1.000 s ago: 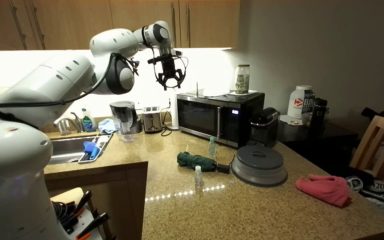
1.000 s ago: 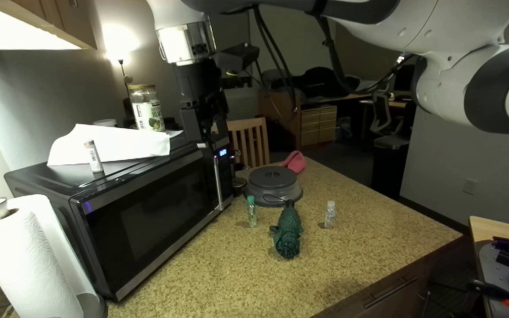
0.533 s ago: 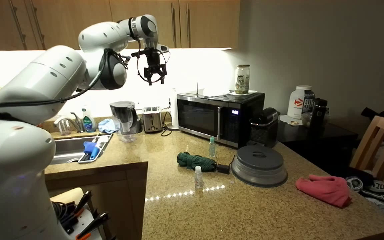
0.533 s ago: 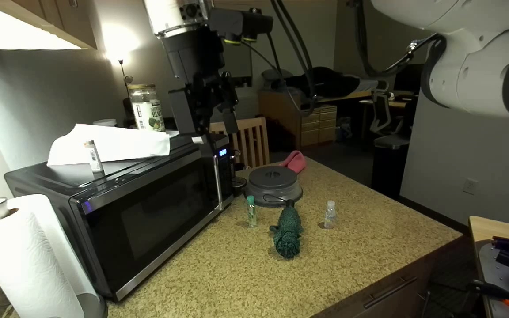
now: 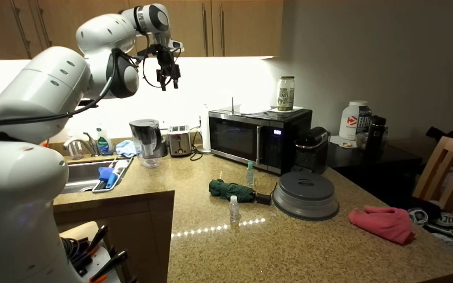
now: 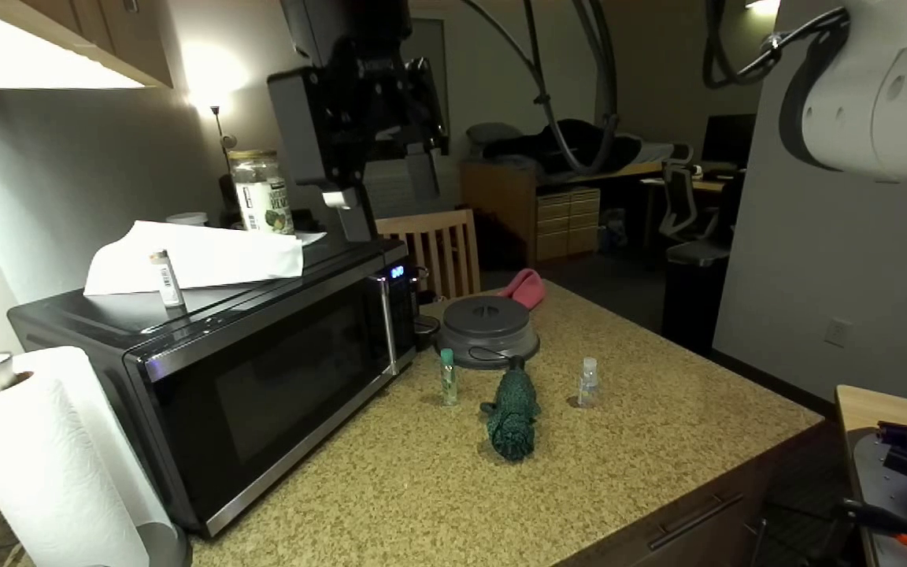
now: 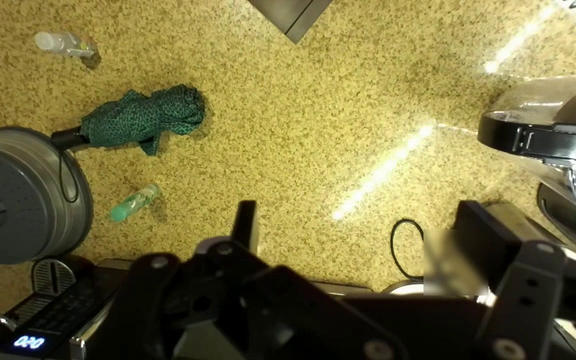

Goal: Close the microwave door

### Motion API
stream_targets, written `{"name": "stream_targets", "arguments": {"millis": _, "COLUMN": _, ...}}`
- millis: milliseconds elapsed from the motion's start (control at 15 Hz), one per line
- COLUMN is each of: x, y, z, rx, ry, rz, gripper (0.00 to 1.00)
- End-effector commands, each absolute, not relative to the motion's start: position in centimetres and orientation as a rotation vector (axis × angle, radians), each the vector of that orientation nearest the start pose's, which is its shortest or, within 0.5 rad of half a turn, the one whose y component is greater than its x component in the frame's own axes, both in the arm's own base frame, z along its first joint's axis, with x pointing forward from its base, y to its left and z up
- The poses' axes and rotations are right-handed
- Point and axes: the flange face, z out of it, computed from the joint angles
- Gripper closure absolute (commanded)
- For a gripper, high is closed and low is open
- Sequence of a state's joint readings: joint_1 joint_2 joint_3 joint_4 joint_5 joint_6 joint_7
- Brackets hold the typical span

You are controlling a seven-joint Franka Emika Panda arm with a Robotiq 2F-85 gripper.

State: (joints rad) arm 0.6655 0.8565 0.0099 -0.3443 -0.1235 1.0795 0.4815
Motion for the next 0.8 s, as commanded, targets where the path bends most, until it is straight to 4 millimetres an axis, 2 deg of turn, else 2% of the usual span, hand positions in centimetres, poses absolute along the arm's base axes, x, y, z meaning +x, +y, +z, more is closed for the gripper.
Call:
{"name": "stream_targets", "arguments": {"millis": 0, "x": 55.08, "y": 42.14, "z": 58.30, "rx": -3.287, "ry": -0.225, "rz": 0.057, "gripper": 0.00}}
{"name": "stream_targets", "arguments": {"millis": 133, "x": 54.52, "y": 42.54, "z": 58.83, "rx": -3.287, "ry": -0.225, "rz": 0.040, "gripper": 0.00}}
{"name": "stream_targets", "arguments": {"millis": 733, "x": 54.66, "y": 42.35, "z": 58.85, "rx": -3.290, "ry": -0.217, "rz": 0.037, "gripper": 0.00}}
